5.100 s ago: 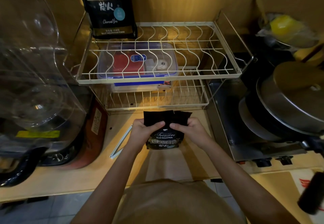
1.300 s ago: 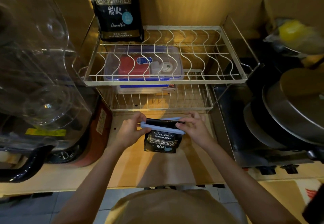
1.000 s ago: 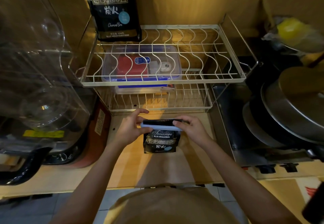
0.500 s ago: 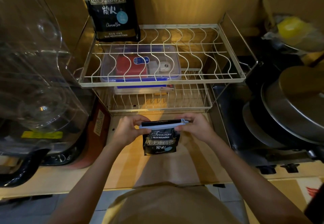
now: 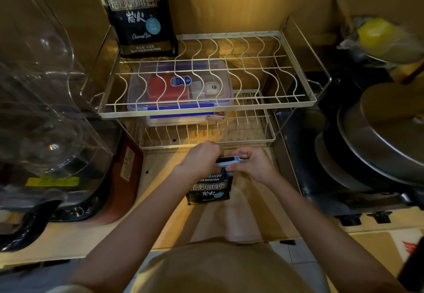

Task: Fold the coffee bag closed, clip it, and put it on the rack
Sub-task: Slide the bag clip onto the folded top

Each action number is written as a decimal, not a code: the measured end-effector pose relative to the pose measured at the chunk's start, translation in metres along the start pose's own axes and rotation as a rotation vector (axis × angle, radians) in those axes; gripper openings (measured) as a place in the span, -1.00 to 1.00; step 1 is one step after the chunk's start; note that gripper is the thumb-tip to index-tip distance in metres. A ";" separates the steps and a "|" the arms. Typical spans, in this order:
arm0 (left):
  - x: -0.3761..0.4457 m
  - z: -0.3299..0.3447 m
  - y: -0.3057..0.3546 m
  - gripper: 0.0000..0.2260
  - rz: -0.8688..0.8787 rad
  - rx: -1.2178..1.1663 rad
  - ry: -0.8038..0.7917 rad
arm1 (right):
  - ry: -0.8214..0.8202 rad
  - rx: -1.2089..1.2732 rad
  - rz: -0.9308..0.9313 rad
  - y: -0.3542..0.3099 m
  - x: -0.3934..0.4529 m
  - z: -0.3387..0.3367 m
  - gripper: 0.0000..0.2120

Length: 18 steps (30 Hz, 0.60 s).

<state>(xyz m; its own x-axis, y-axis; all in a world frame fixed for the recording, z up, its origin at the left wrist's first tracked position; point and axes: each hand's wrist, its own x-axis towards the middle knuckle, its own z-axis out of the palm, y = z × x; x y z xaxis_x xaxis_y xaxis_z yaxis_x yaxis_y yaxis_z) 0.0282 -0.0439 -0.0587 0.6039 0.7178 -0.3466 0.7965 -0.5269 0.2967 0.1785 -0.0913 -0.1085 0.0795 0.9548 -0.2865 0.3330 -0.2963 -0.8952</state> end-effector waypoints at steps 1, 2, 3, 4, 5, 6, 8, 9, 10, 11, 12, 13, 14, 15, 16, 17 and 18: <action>0.001 0.000 0.000 -0.76 -0.004 0.001 -0.004 | -0.005 -0.002 -0.001 0.000 0.000 0.000 -0.71; 0.002 0.000 0.000 -0.78 0.000 -0.001 -0.003 | -0.008 -0.015 -0.006 -0.001 -0.001 0.000 -0.70; 0.003 0.000 0.000 -0.79 0.007 -0.004 0.000 | -0.012 -0.045 -0.018 -0.001 -0.001 0.000 -0.69; 0.004 0.001 -0.001 -0.79 0.012 -0.004 0.005 | -0.022 -0.084 -0.032 -0.002 -0.002 -0.002 -0.68; 0.004 0.002 -0.001 -0.80 0.013 0.000 0.013 | -0.036 -0.129 -0.049 -0.002 -0.003 -0.004 -0.68; 0.004 0.003 -0.001 -0.80 0.013 0.007 0.021 | -0.051 -0.180 -0.069 -0.001 -0.004 -0.008 -0.67; 0.005 0.004 -0.001 -0.79 0.012 0.024 0.034 | -0.077 -0.305 -0.113 -0.001 -0.006 -0.016 -0.68; 0.006 0.004 -0.002 -0.78 0.015 0.032 0.039 | -0.093 -0.387 -0.136 -0.002 -0.006 -0.019 -0.69; 0.007 0.005 -0.003 -0.77 0.020 0.040 0.042 | -0.111 -0.496 -0.165 -0.002 -0.005 -0.022 -0.70; 0.007 0.005 -0.003 -0.77 0.026 0.050 0.043 | -0.127 -0.621 -0.204 -0.002 -0.004 -0.022 -0.70; 0.008 0.005 -0.004 -0.77 0.031 0.060 0.046 | -0.137 -0.734 -0.247 -0.003 -0.003 -0.022 -0.71; 0.008 0.006 -0.004 -0.77 0.032 0.069 0.052 | -0.139 -0.806 -0.288 -0.003 -0.003 -0.021 -0.72; 0.007 0.006 -0.004 -0.77 0.030 0.072 0.059 | -0.131 -0.836 -0.324 -0.003 -0.003 -0.020 -0.73; 0.007 0.006 -0.004 -0.77 0.025 0.072 0.067 | -0.120 -0.837 -0.359 -0.003 -0.004 -0.019 -0.74; 0.007 0.007 -0.004 -0.76 0.022 0.070 0.074 | -0.104 -0.829 -0.396 0.000 -0.004 -0.018 -0.75; 0.007 0.007 -0.004 -0.76 0.022 0.069 0.080 | -0.086 -0.823 -0.430 0.002 -0.005 -0.018 -0.76; 0.007 0.007 -0.004 -0.76 0.027 0.068 0.085 | -0.067 -0.824 -0.458 0.004 -0.006 -0.018 -0.77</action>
<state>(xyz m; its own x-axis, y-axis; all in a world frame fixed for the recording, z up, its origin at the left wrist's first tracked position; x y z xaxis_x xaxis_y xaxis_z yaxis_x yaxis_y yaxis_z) 0.0290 -0.0402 -0.0684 0.6228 0.7372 -0.2620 0.7819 -0.5743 0.2425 0.1958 -0.0974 -0.1042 -0.2692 0.9630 -0.0093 0.8797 0.2420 -0.4094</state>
